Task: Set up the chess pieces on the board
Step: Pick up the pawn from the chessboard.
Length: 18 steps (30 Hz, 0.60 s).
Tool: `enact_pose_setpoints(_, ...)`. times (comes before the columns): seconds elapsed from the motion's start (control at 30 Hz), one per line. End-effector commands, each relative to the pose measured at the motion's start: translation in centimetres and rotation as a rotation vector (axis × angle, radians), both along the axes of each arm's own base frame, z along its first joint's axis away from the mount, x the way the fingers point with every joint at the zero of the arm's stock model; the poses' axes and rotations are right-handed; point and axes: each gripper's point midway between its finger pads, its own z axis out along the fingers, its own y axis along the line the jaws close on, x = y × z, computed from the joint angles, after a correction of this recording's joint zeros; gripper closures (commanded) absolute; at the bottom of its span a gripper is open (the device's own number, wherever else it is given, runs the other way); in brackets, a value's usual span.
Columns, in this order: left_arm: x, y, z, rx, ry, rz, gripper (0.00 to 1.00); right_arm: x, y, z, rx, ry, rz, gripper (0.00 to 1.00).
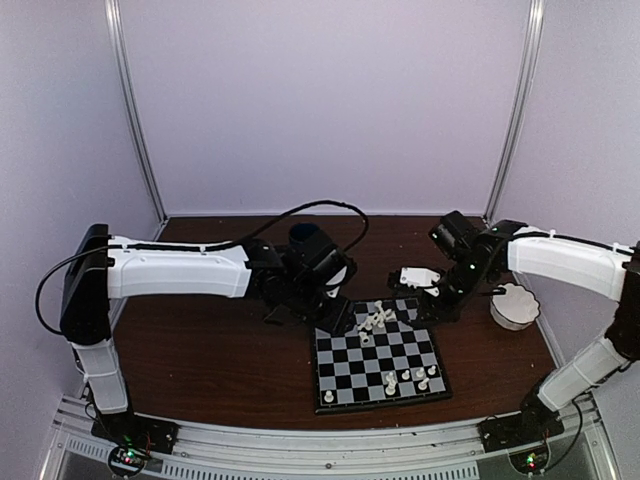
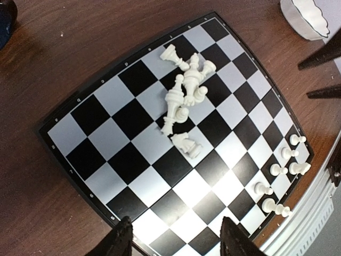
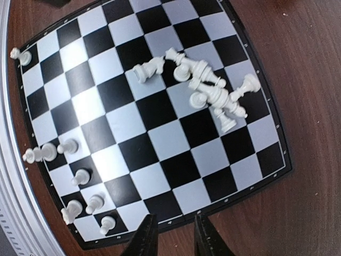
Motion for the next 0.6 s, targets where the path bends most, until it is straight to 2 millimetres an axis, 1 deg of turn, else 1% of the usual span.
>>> enact_pose_setpoints(0.0, 0.0, 1.1, 0.9, -0.002, -0.026, 0.029, 0.44, 3.3, 2.6, 0.7, 0.043, 0.004, -0.010, 0.72)
enact_pose_setpoints(0.13, -0.4, 3.2, 0.9, 0.014, -0.040, 0.064, 0.44, 4.8, 4.5, -0.5, 0.040, 0.059, 0.022, 0.69)
enact_pose_setpoints(0.17, -0.5, 3.9, 0.8, 0.023, -0.046, 0.075, 0.44, 5.1, 4.8, -1.3, 0.024, 0.082, 0.031, 0.69)
enact_pose_setpoints(0.27, -0.6, 5.8, 0.5, 0.041, -0.057, 0.114, 0.44, 5.8, 5.7, -2.3, -0.006, 0.115, 0.051, 0.71)
enact_pose_setpoints(0.3, -0.7, 6.5, 0.0, 0.051, -0.053, 0.124, 0.44, 6.0, 5.9, -2.7, -0.014, 0.125, 0.055, 0.72)
enact_pose_setpoints(0.43, -0.8, 8.2, 0.0, 0.056, -0.058, 0.161, 0.43, 5.9, 6.6, -3.8, -0.041, 0.141, 0.081, 0.73)
enact_pose_setpoints(0.57, -0.8, 9.0, 0.1, 0.056, -0.067, 0.177, 0.43, 5.9, 6.8, -4.8, -0.068, 0.148, 0.077, 0.73)
